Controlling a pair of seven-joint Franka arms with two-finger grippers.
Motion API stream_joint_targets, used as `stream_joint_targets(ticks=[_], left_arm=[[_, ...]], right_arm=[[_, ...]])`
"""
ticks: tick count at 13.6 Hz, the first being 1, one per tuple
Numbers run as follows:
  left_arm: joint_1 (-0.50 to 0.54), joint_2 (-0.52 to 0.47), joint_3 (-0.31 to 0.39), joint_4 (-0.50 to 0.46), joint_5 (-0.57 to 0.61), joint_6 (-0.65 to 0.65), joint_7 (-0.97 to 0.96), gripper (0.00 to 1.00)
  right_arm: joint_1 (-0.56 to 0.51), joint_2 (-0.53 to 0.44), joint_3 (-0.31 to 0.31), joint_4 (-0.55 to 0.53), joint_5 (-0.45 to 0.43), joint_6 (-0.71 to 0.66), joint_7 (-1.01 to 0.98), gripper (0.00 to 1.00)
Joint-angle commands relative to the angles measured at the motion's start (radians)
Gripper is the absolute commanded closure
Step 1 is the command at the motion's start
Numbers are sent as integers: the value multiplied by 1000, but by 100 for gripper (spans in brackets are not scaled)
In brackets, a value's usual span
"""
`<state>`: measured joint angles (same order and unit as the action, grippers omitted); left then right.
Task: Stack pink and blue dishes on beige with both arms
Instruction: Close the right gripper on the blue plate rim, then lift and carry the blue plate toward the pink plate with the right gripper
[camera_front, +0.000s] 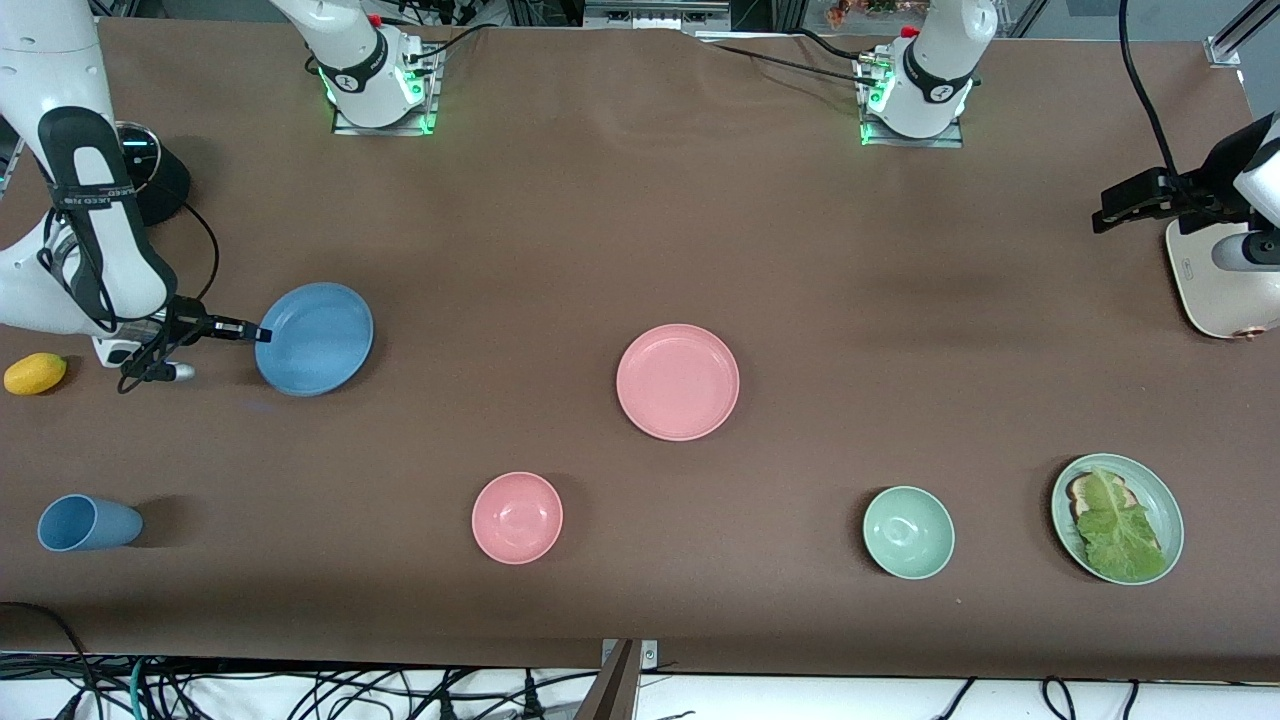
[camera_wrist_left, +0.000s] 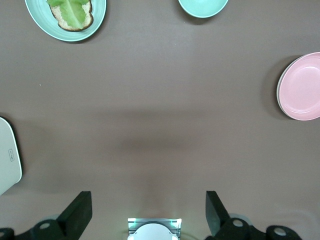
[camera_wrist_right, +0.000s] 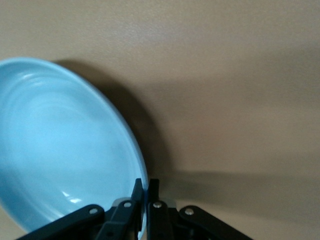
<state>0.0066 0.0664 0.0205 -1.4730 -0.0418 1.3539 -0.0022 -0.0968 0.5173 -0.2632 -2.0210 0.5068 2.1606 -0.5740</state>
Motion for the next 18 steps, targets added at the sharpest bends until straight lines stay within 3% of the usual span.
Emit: stream_joint_targets(ticks=[1,6,9,14,18], left_arm=[[3,-33,-8,-33,30,-2,17,0],[-2,-49,-8,-58,23,-2,19,0],[-5,-65,-7,-79,17,1,19,0],[1,-53,-7,-79,13,7,19,0],[6,-48,-8,-78,13,10,19,0]], right_arm=[[-9,7,9,30,18,-40,-21,100],[-1,-19,7,188,16,-275,5,100],[46,-75,12,225,15,-359,116,100],[247,-109,21,281,19,-354,402,100],[411,-60,22,366,104,-322,543,100]])
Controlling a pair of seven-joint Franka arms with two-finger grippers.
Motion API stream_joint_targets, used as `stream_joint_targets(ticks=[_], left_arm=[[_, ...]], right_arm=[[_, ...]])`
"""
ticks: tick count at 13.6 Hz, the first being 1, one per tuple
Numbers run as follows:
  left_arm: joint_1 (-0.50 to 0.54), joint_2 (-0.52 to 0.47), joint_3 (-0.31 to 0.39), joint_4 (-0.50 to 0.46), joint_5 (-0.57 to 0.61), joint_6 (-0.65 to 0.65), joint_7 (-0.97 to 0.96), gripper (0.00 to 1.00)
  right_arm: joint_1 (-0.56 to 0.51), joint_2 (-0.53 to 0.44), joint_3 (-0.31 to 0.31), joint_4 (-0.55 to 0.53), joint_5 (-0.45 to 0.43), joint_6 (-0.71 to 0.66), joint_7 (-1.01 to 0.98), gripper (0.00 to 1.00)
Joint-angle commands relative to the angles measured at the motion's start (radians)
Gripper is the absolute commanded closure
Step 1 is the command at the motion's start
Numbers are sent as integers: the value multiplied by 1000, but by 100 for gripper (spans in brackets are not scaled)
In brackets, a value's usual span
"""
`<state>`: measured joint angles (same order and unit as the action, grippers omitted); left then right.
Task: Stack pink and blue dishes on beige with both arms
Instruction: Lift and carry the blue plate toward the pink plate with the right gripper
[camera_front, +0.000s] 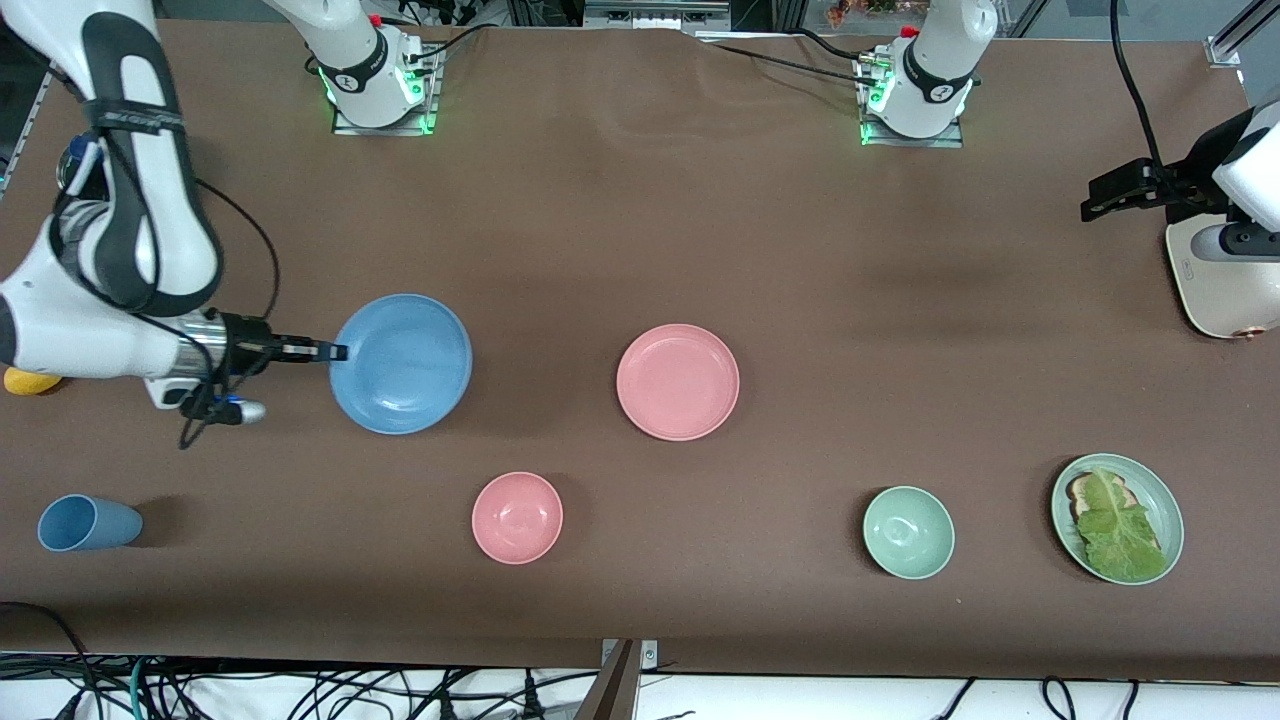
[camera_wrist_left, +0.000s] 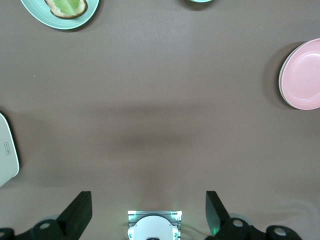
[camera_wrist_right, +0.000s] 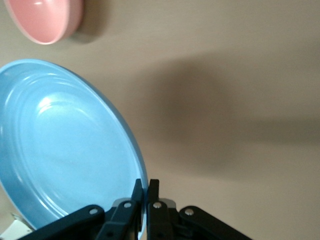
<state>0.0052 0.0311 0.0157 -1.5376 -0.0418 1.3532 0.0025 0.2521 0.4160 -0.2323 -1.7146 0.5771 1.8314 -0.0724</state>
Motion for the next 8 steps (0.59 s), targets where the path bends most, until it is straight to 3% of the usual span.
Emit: stream_joint_targets(ticks=[1,5,8], left_arm=[[7,-11,-3,-13,13,11,14,0],[6,-13,-3,-10,13,11,14,0],[4,-11,-3,-9,11,11,14,0]], right_arm=[[120,64,-10,84,40,49,84,100],[297,124,-10,96,144,244,296,100],[390,167,-9,111,158,315,393,100]])
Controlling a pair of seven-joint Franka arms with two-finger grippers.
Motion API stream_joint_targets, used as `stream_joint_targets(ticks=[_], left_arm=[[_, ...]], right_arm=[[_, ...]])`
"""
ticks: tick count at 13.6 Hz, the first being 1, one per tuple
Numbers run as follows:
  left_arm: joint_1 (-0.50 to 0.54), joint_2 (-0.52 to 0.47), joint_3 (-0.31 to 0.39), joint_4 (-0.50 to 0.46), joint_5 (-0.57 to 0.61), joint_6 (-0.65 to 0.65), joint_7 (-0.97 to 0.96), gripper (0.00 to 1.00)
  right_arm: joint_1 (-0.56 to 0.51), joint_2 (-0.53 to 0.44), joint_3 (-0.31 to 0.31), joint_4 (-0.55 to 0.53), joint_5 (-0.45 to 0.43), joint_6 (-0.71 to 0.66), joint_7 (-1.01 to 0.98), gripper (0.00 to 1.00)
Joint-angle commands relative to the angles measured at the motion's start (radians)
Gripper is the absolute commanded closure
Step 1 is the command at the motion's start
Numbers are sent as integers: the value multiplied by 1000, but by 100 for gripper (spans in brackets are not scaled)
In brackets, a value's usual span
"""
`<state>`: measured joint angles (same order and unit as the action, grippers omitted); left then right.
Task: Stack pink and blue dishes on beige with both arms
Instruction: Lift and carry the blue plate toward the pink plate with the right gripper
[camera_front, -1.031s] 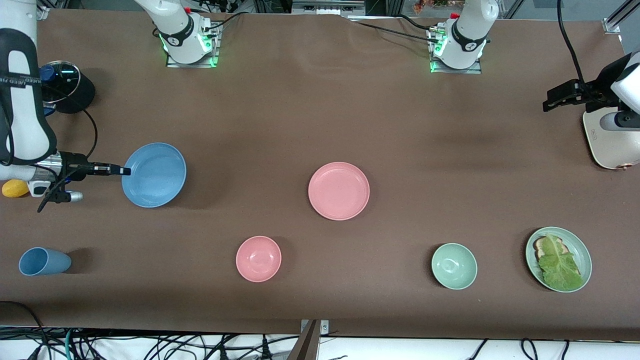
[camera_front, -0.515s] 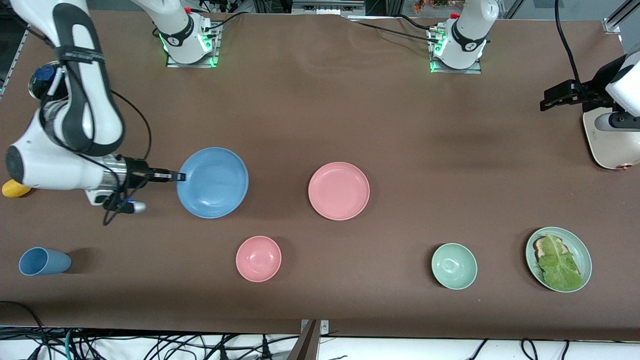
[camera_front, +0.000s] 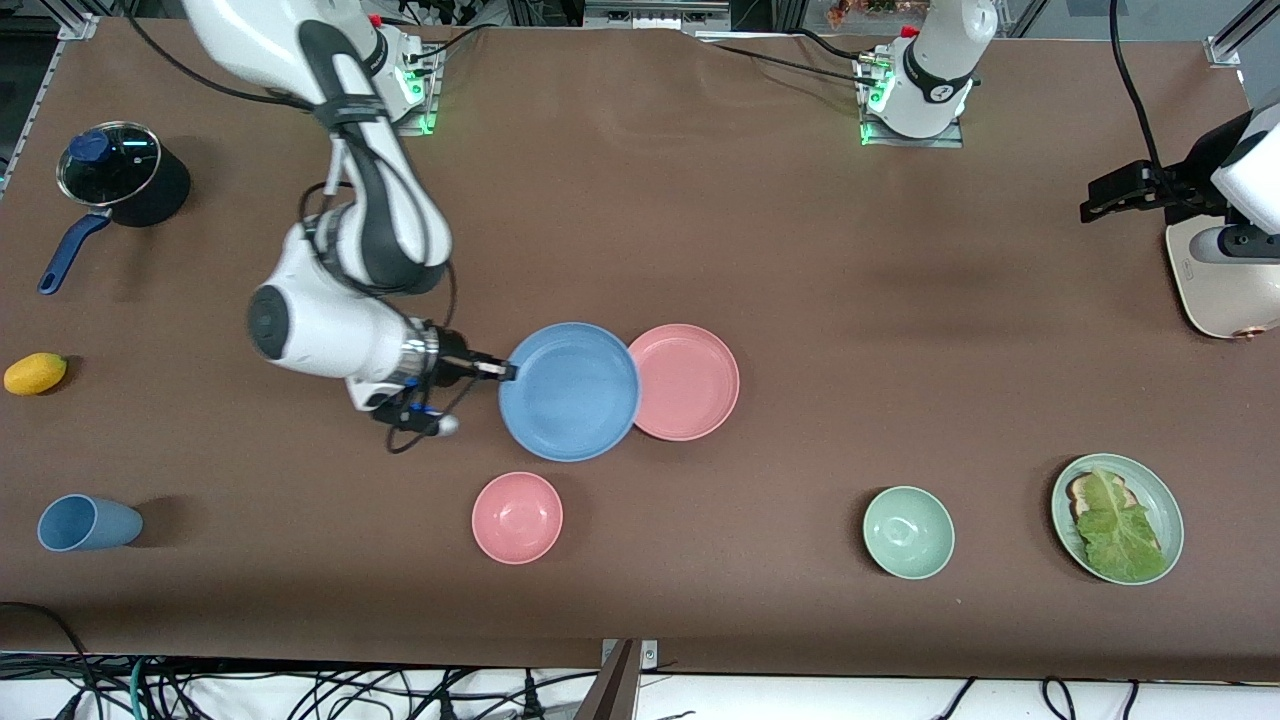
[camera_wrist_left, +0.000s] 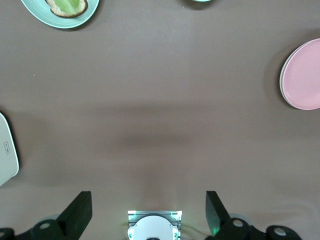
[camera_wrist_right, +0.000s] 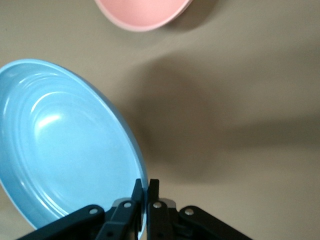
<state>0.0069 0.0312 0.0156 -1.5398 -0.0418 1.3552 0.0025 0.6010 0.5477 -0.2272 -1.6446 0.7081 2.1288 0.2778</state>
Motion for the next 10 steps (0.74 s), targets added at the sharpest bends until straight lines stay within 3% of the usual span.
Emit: stream_joint_targets(ticks=[1,5,10], left_arm=[[4,-11,-3,-6,11,8,14,0],[5,-8,-3,-6,11,8,14,0],[5,-8,-3,-6,11,8,14,0]], right_arm=[[81,60,-14,69,31,35,50,100],[196,156,-14,132,42,135,168,100],[246,210,-14,132,41,209,172,100]])
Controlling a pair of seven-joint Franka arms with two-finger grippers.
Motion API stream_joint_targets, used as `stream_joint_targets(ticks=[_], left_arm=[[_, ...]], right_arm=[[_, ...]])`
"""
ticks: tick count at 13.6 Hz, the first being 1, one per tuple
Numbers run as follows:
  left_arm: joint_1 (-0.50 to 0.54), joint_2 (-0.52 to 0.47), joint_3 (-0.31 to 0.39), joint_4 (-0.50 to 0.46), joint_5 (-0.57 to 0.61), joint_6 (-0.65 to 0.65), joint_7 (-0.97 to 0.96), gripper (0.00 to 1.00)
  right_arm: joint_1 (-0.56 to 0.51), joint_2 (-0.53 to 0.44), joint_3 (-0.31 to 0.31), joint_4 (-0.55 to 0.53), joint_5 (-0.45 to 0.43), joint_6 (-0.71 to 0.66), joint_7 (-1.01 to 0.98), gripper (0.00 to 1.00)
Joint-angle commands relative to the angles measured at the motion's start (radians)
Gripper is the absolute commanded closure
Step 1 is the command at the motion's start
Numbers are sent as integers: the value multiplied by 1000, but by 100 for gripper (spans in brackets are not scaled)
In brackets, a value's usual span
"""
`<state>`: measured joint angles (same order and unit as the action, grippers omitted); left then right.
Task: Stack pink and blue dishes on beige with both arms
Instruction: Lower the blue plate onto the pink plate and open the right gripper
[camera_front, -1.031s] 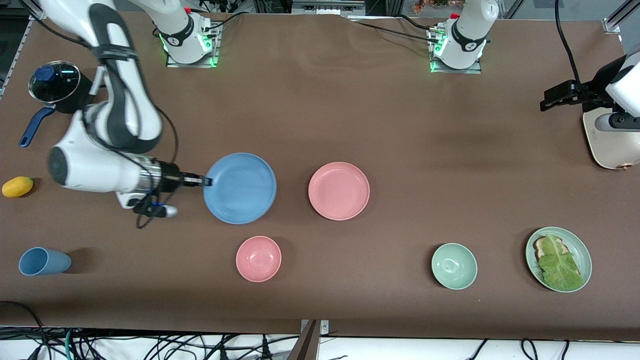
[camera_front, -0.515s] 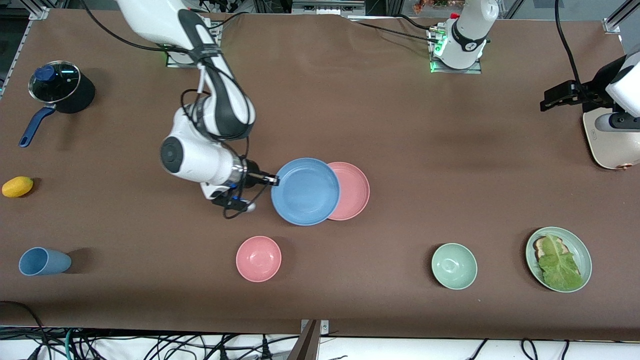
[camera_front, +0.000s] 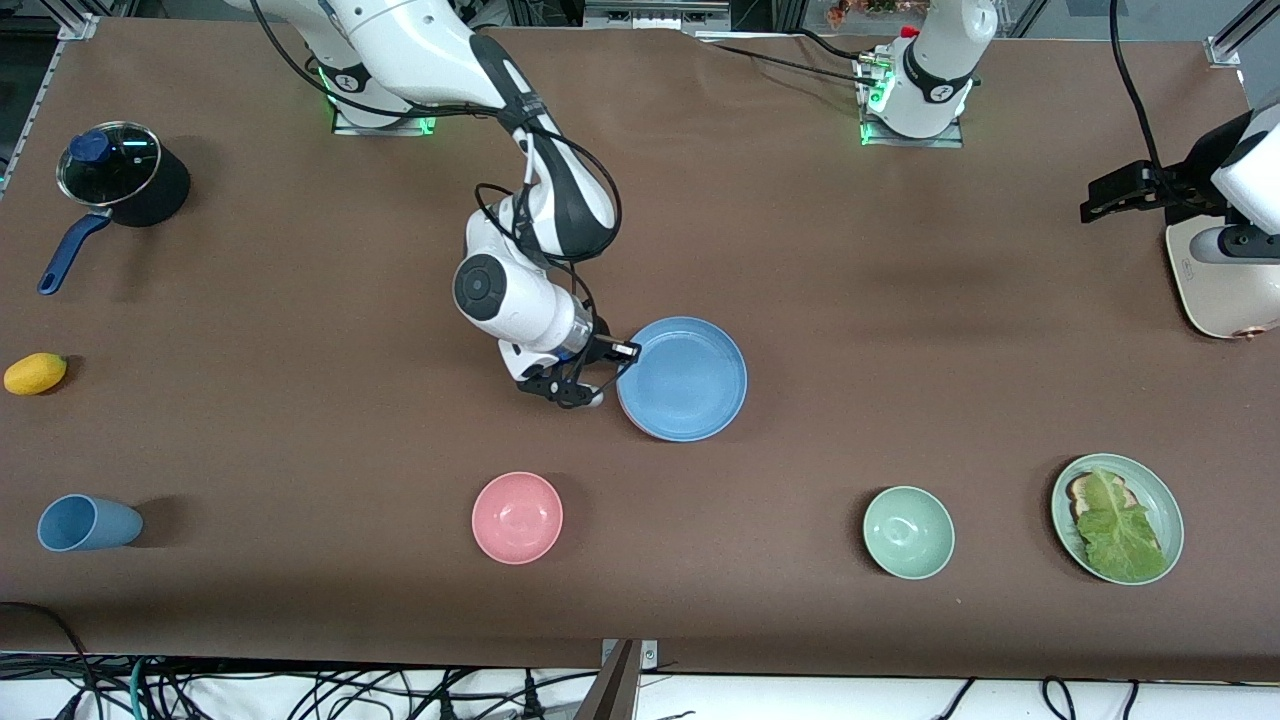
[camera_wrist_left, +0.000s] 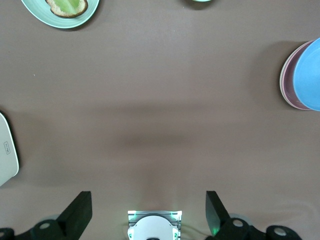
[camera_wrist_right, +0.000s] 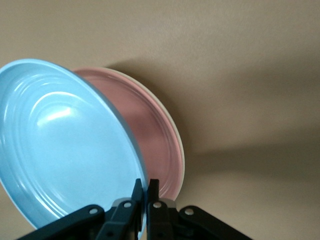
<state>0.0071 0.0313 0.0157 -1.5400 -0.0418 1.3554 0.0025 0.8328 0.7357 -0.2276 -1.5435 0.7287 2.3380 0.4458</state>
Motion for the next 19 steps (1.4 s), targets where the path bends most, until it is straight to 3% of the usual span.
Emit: stream_joint_targets(ticks=[1,5,6,7,8,11,13,19], left_arm=[[5,-8,-3,-6,11,8,14,0],[7,-7,-2,-6,11,10,14,0],[7,-7,-3,-5,11,10,14,0],[7,-7,-3,-5,11,10,14,0],[7,-7,-3,-5,11,10,14,0],[7,-7,-3,-5,11,10,14,0],[8,-7,-3,-5,10,10,14,0],[10,-7,-3,-5,5,10,14,0]], right_arm=[[14,22,-13,28,20,-2,-4,100],[29,33,-13,22,21,-9,1,100],[28,34,-13,22,21,-9,2,85],[29,36,-15,22,20,-9,4,8],[32,34,-16,19,12,-11,1,0],[32,24,-22,16,9,-16,-2,0],[32,1,-64,17,-15,-67,-2,0],[32,-168,-211,26,-326,-330,-65,0]])
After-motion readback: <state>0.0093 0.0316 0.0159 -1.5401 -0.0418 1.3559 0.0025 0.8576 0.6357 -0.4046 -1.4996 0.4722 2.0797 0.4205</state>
